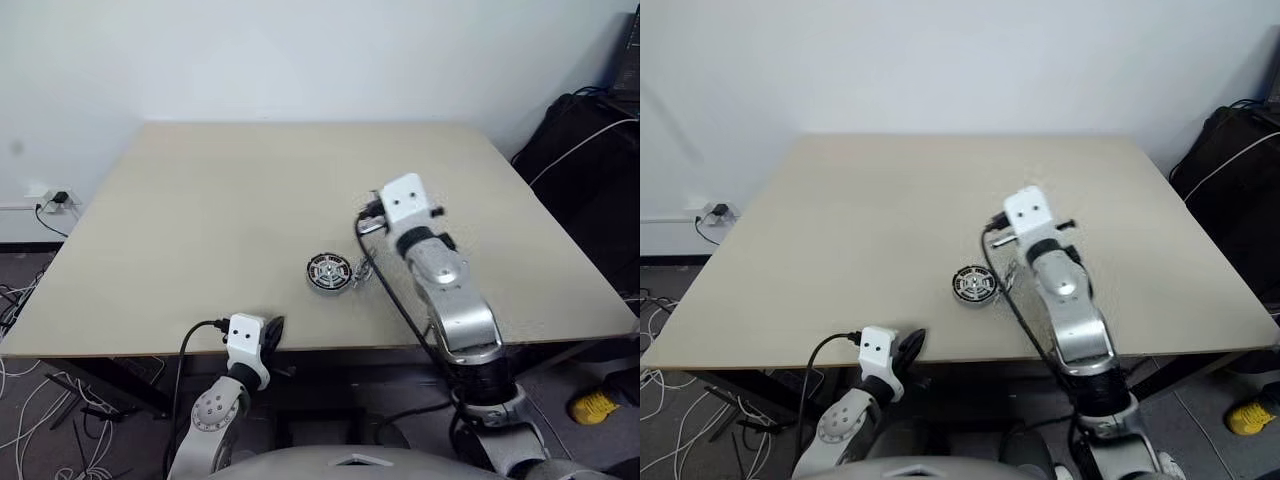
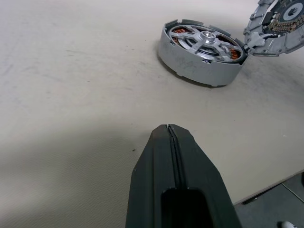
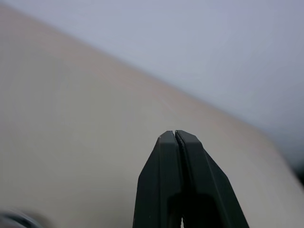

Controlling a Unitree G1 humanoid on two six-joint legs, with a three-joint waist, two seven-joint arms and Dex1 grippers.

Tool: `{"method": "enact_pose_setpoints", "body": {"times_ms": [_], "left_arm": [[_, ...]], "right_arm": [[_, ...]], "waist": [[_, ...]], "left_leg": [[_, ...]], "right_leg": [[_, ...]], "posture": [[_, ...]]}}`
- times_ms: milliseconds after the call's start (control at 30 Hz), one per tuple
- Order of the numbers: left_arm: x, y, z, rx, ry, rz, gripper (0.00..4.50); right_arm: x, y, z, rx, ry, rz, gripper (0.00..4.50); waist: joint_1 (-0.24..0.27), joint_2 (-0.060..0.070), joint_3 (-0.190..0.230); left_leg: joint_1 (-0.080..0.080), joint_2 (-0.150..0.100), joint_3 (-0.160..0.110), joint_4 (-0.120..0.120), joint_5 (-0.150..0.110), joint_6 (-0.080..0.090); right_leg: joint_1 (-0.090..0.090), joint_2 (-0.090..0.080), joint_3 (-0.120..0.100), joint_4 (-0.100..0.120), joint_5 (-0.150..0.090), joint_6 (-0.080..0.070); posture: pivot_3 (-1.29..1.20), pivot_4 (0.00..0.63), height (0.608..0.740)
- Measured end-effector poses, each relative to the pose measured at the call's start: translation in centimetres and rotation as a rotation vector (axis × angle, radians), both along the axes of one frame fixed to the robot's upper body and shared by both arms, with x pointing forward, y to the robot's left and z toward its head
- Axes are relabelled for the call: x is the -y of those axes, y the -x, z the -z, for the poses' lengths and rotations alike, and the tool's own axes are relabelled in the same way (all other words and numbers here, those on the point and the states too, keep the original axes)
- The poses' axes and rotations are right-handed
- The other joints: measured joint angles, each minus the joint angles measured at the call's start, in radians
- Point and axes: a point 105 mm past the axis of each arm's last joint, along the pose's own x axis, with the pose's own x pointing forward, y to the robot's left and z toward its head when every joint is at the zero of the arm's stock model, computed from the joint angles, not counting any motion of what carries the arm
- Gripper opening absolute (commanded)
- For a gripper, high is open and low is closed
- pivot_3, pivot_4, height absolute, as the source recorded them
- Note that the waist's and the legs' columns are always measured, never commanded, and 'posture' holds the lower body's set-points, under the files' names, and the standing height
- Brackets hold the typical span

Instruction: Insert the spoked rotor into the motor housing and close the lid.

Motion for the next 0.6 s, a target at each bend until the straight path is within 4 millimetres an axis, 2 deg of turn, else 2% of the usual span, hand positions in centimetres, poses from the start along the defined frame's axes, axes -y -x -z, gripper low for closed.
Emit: {"method": "enact_pose_setpoints", "body": {"times_ms": [67,133,233,300,367,500,600], "left_arm": [[0.0,0.0,0.0,0.000,0.001,0.000,0.00],[0.2,0.0,-0.1,0.001,0.002,0.005,0.00],[0.4,-0.1,-0.1,0.003,0.003,0.014,0.00],[0.4,-0.2,-0.2,0.003,0.002,0.021,0.00],[0.7,-0.3,-0.3,0.005,0.004,0.038,0.00],[0.9,-0.4,-0.3,0.007,0.006,0.049,0.00],[0.8,-0.4,-0.3,0.004,0.002,0.049,0.00]], "right_arm": [[1.7,1.2,1.8,-0.083,0.079,0.049,0.04],[2.1,2.6,3.4,-0.186,0.162,0.007,0.04],[0.5,6.0,6.4,-0.429,0.260,-0.217,0.04],[-1.7,7.5,7.0,-0.503,0.176,-0.348,0.04],[-3.8,7.4,6.2,-0.456,0.084,-0.400,0.04],[-3.2,5.0,4.2,-0.278,0.078,-0.300,0.04],[-3.7,4.7,4.2,-0.249,0.018,-0.299,0.04]], "waist": [[-0.005,0.003,0.000],[-0.009,0.005,-0.001],[-0.010,0.006,-0.002],[-0.011,0.005,-0.001],[-0.009,0.004,0.000],[-0.006,0.003,0.000],[-0.008,0.003,0.000]], "left_leg": [[0.000,0.000,0.000,-0.001,0.000,0.000],[0.000,0.001,0.000,0.000,0.000,0.000],[0.001,0.002,-0.001,0.001,0.000,0.000],[0.002,0.003,-0.001,0.002,0.000,0.000],[0.003,0.005,-0.001,0.003,0.000,0.000],[0.002,0.005,0.000,0.003,0.000,0.000],[0.002,0.005,0.001,0.003,0.000,0.000]], "right_leg": [[0.000,0.001,0.000,0.000,-0.001,-0.001],[0.000,0.002,-0.001,0.000,-0.001,-0.002],[0.001,0.002,-0.001,0.001,-0.004,0.003],[0.001,0.002,-0.003,0.001,-0.003,0.004],[0.002,0.000,-0.008,0.001,-0.001,0.005],[0.002,-0.002,-0.008,-0.001,0.000,0.006],[0.001,-0.003,-0.008,-0.001,0.000,0.006]], "posture": [[0.00,0.000,0.740],[0.00,0.000,0.740],[0.00,0.000,0.740],[0.00,0.000,0.740],[0.00,0.000,0.740],[0.00,0.000,0.740],[0.00,0.000,0.740]]}}
